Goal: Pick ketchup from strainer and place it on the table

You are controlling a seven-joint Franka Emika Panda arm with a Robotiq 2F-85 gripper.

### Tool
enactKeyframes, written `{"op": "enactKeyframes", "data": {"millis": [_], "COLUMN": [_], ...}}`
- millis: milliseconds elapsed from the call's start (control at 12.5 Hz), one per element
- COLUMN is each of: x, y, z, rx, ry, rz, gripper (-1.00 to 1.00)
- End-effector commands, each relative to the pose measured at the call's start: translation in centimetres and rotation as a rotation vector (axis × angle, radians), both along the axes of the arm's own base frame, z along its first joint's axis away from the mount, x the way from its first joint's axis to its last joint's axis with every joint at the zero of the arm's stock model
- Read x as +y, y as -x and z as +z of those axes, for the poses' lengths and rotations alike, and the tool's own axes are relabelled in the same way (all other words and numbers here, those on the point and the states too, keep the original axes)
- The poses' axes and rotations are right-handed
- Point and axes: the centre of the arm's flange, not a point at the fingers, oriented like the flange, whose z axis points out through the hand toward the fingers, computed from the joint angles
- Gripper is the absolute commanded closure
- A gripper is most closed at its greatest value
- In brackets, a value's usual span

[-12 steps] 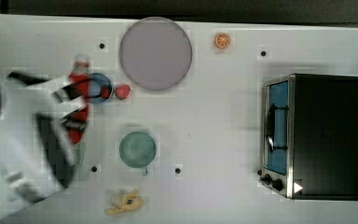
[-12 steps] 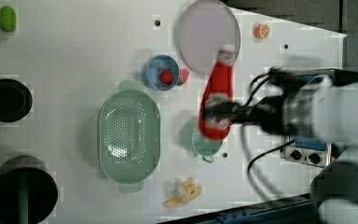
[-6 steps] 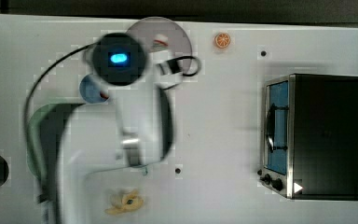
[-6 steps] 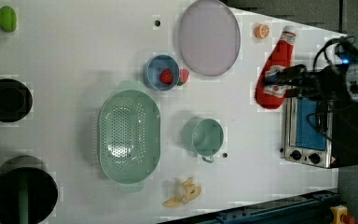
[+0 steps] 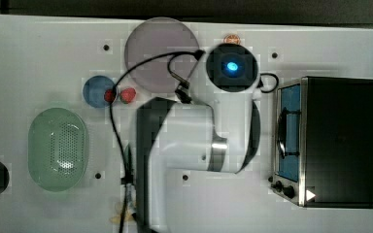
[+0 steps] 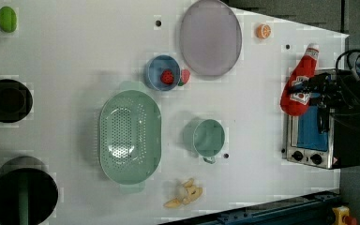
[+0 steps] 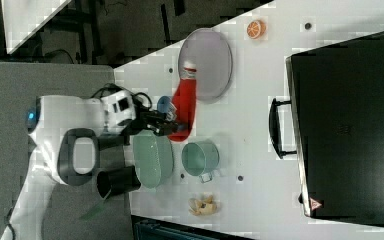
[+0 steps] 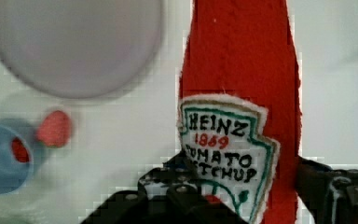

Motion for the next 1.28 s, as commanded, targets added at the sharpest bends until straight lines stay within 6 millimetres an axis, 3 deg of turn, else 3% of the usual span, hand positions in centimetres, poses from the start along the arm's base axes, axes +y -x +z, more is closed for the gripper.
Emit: {"op": "enactKeyframes", "data": {"millis": [80,720,800,880,1040,1280], "x": [0.3,-0.8,-0.9,-1.0,-1.0,-1.0], "y": [2.1,4.3,4.3,4.2,4.1,3.1], "z": [-3.6,-15.1,-16.2,-16.8,-16.5,-12.5], "rx": [0.063,0.041,0.045,0.042,0.039,-0.005], "ry": [-0.023,0.002,0.000,0.000,0.000,0.006], "rz": [0.045,0.041,0.038,0.036,0.035,0.031], "gripper": [-0.22,-0.22,-0.29,-0.50,-0.93,-1.00]}}
